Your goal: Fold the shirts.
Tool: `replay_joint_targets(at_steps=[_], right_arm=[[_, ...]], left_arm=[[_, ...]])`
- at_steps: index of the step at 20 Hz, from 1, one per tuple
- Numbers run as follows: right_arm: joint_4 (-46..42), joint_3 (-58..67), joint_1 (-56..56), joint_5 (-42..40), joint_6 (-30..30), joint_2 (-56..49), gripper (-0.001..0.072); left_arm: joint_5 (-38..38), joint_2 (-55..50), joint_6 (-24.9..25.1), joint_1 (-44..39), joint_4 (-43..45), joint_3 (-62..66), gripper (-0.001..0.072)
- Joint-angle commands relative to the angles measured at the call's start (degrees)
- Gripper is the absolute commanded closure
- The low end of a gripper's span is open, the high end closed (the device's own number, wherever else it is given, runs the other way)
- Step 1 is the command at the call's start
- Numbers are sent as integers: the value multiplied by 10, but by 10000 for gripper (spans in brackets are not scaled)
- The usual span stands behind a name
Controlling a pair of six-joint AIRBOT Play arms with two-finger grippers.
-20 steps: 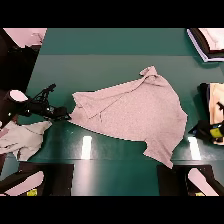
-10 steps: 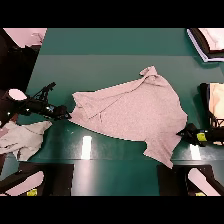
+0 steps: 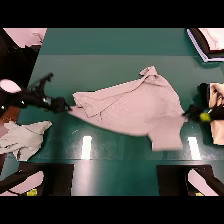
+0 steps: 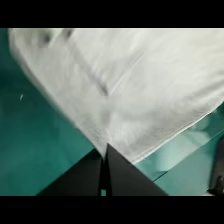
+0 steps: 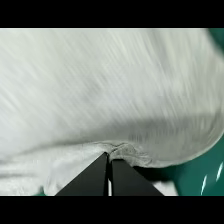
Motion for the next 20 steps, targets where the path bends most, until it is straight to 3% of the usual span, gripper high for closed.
replay_joint_targets(at_steps=[1,5,9,14,20], right_arm=[[5,171,15,-67,20,58,701],[4,397,15,-122,19,66,701],[2,577,16,-118,18,54,701],[-3,666,15,-96,-7,95,700],[-92,697,15,-1,5,139,703]], left_arm=[[-10,1,1,0,-120,159,685],[33,1,-4,0,-138,451,685],[48,10,-48,0,-86,701,685],[100,155,-85,0,19,657,686],[53,245,-148,0,44,653,686]])
